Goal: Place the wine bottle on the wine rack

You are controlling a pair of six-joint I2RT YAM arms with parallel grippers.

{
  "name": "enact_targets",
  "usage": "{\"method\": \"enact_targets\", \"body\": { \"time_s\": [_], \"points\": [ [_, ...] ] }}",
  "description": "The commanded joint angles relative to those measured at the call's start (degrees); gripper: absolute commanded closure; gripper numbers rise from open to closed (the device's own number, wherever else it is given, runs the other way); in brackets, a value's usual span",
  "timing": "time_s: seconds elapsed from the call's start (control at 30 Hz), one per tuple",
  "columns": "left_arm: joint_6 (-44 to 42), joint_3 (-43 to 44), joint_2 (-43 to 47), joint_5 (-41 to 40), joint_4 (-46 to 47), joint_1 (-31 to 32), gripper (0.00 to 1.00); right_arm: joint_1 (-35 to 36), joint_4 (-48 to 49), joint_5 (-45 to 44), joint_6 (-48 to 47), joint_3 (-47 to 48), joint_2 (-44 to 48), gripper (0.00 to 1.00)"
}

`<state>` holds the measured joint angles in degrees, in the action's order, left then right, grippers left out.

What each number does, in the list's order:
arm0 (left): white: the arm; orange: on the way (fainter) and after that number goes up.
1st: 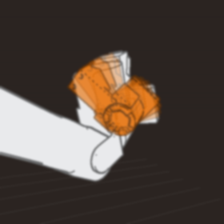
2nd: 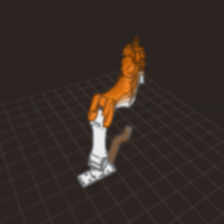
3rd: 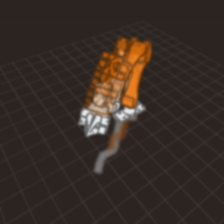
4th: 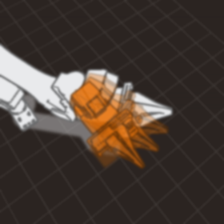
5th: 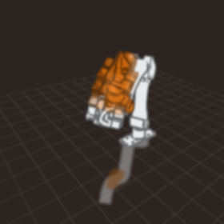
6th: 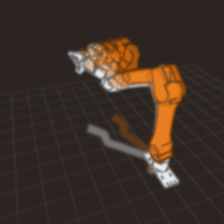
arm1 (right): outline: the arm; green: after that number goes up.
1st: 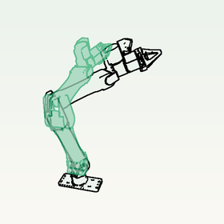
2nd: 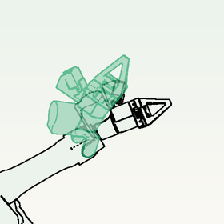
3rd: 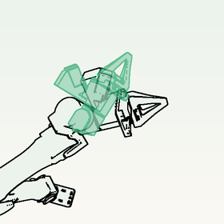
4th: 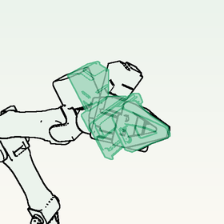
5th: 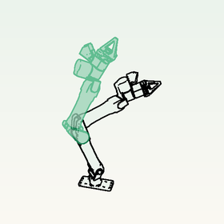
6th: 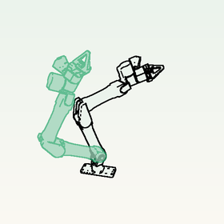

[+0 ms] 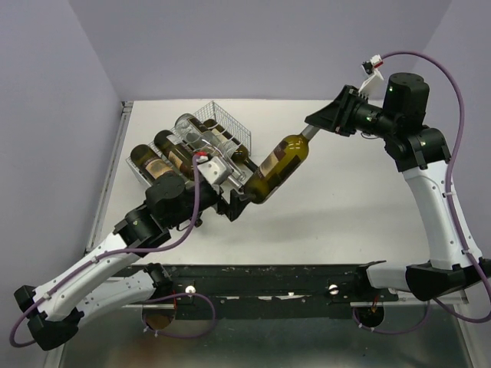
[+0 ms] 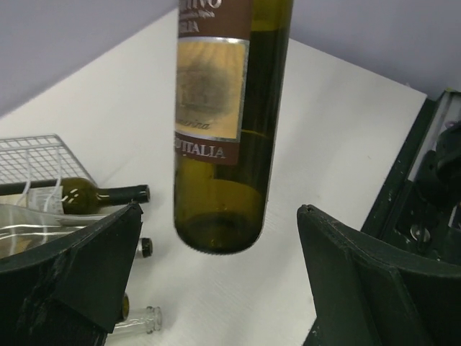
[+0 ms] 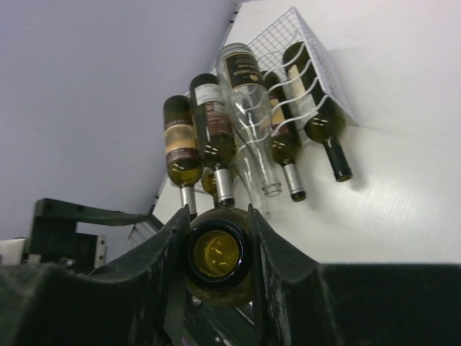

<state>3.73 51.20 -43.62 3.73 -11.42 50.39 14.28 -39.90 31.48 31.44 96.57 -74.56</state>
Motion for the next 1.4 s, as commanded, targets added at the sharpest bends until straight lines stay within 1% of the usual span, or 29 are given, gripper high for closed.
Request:
{"method": "enact_targets", "body": {
  "time_s": [0.0,0.17,0.3,0.47,0.53,0.67,0.73,0.9,0.93,1.0,1.1,1.13,1.17,1.2,1.23,1.3,1.33,1.37],
  "points": [
    [2.2,2.1,-3.3,8.7,1.7,0.1,0.02,2.0,9.1,6.7,6.4,0.8,0.9,0.99],
    [5.3,2.1,-5.7,12.6,3.6,0.1,0.02,3.4,9.8,7.4,6.6,0.8,0.6,0.99],
    [7.1,2.6,-7.7,9.8,3.3,0.2,0.01,4.0,12.6,9.3,8.3,-0.4,1.0,0.99],
    [7.2,3.9,-9.7,6.6,1.4,0.1,0.01,4.2,16.8,12.9,10.0,-2.4,1.7,0.99],
    [6.7,4.4,-10.5,6.0,0.7,0.1,0.01,4.3,19.1,15.0,10.5,-3.7,2.2,0.99],
    [6.3,5.0,-11.7,4.3,0.3,0.1,0.01,4.3,29.8,21.8,14.6,-9.2,4.4,0.99],
    [5.9,5.3,-11.9,3.8,-0.3,0.1,0.01,4.3,34.3,23.8,16.7,-11.4,5.4,0.99],
    [3.3,5.3,-11.2,3.8,-0.8,0.1,0.02,4.3,36.1,26.5,16.5,-11.7,5.8,0.99],
    [2.5,5.2,-11.0,3.7,-0.7,0.1,0.06,4.3,36.1,26.8,16.6,-11.6,5.8,0.99],
    [0.7,5.3,-10.6,3.7,-0.8,0.1,0.29,4.3,36.1,27.7,16.5,-11.5,5.8,0.99],
    [-1.2,5.5,-10.1,2.2,-0.6,0.1,0.57,4.3,34.7,28.2,16.2,-11.1,5.6,0.99],
    [-2.3,5.7,-10.0,2.0,-0.8,0.1,0.71,4.3,34.4,28.6,16.0,-11.1,5.5,0.99],
    [-3.5,5.8,-9.8,2.0,-0.8,0.1,0.94,4.3,33.8,28.9,15.7,-11.1,5.3,0.99],
    [-3.5,5.8,-9.6,1.3,-0.6,0.1,1.0,4.3,33.5,29.2,15.3,-11.1,5.2,0.99],
    [-3.5,5.7,-9.2,0.4,-0.1,0.1,1.0,4.3,32.7,29.1,14.7,-11.1,5.0,0.99],
    [-6.6,4.9,-8.2,-0.8,0.8,0.1,1.0,4.3,31.0,28.8,13.3,-10.7,4.9,0.99],
    [-7.4,4.6,-7.8,-1.4,1.0,0.1,1.0,4.3,30.0,28.5,12.6,-10.4,4.8,0.95],
    [-8.4,4.4,-7.4,-2.6,1.6,0.1,1.0,4.3,28.7,28.0,11.5,-10.3,4.6,0.88]
  ]
}}
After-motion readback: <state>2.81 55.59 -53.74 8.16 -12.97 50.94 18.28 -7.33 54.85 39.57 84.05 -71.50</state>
